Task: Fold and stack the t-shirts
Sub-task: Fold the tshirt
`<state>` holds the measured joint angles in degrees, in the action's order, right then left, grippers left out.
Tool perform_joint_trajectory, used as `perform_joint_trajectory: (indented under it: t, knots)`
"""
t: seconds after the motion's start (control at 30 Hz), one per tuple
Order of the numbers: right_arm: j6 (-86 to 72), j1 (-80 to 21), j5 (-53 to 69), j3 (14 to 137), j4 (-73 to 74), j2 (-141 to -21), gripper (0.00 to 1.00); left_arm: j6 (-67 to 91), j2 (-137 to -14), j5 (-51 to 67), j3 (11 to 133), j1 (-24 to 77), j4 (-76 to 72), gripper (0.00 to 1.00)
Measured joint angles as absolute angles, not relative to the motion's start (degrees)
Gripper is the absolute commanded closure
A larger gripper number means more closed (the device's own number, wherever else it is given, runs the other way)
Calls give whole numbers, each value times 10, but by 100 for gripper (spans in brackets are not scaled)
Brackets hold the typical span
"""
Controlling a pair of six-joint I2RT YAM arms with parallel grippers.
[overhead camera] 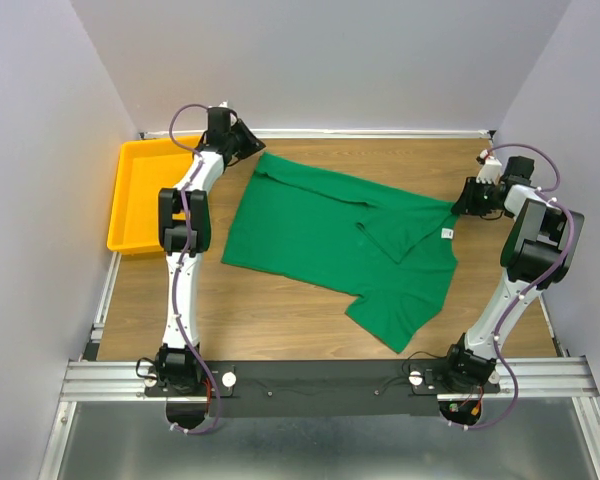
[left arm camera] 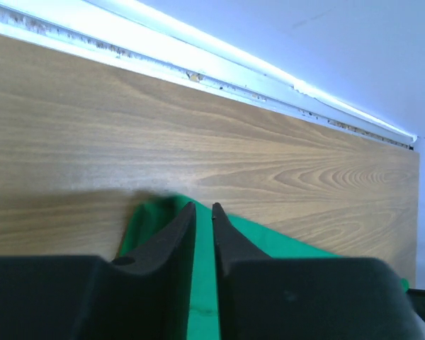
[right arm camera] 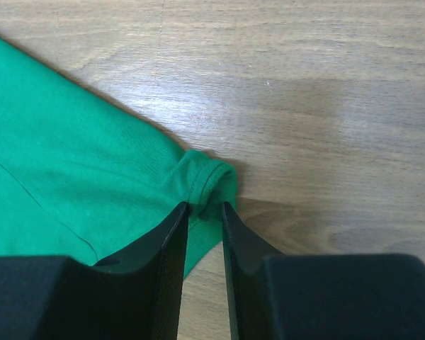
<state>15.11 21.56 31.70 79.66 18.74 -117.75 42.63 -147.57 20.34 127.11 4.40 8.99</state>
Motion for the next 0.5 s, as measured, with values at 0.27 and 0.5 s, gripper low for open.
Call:
perform_joint_trajectory:
  t: [0.27, 0.5]
  knots:
    - [155, 216, 316, 797, 188, -1178, 52, 399, -1457, 201, 1247, 38, 50, 62]
    - [183, 216, 300, 784, 196, -1153, 27, 330, -1242, 184, 1021, 38, -20, 46]
